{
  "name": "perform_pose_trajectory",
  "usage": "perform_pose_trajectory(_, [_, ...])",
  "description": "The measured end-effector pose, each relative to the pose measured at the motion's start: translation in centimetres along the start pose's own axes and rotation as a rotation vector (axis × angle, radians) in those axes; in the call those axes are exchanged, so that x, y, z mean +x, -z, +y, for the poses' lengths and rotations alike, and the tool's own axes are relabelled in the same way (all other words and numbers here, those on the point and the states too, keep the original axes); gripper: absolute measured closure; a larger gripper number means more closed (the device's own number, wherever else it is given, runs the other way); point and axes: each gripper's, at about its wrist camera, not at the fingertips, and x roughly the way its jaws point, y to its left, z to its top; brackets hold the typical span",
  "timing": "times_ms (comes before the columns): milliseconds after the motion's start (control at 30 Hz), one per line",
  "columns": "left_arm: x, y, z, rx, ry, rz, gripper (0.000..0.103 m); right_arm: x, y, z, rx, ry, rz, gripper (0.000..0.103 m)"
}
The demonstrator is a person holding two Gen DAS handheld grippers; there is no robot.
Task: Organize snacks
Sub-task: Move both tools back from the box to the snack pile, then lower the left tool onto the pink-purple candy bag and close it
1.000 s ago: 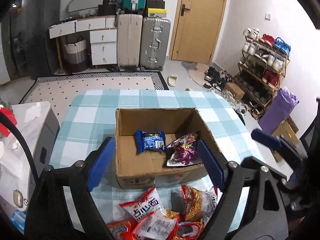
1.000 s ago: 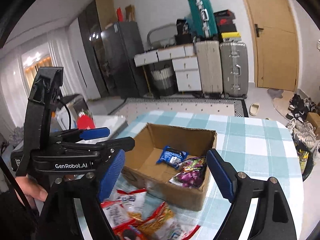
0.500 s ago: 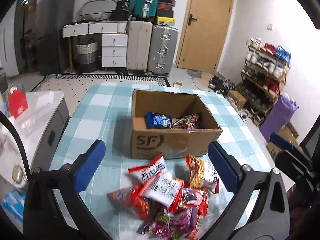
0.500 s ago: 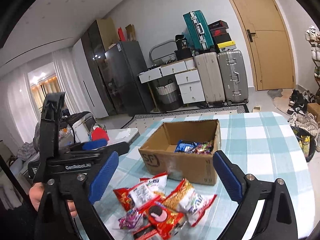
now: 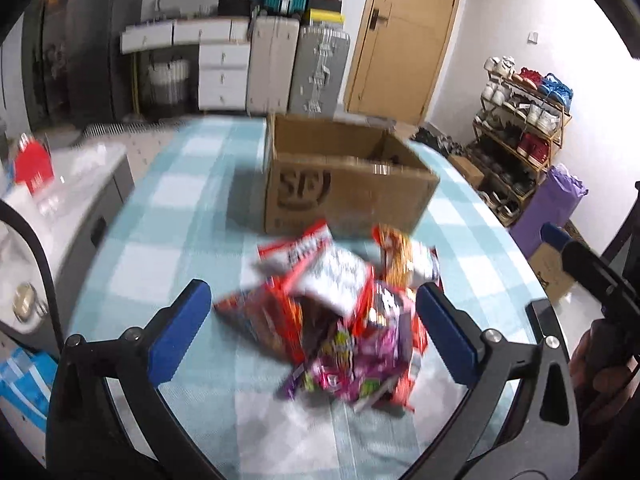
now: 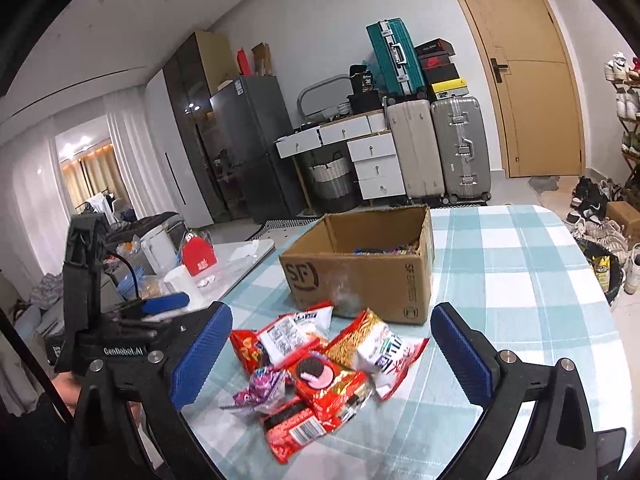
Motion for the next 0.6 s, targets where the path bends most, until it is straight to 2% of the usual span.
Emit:
perform_pose_trajectory(100, [1.3,1.3,0.6,-0.025,0.034,0.040,0.001,-0.4,0.7,0.4,-0.008,-0.004,-0.012,0.001])
perform_pose_trajectory(200, [1.6,2.5,0.6,-0.011,0.050,0.033,0.001,-0.8,1.5,1.2,-0.035,-0.033,-0.016,0.001])
perform_pose_trajectory(433, [3.1,4.2,-0.5,0.039,0.089,0.074,0.001,-0.2,3.1,2.1,-0.045,-0.036,0.023,0.001])
perform_pose_trajectory(600, [5.0,4.5,-0.3,0.013,0.111,0.116,0.001,0.2,4.2,1.6,-0.028,-0.024,0.053,0.001])
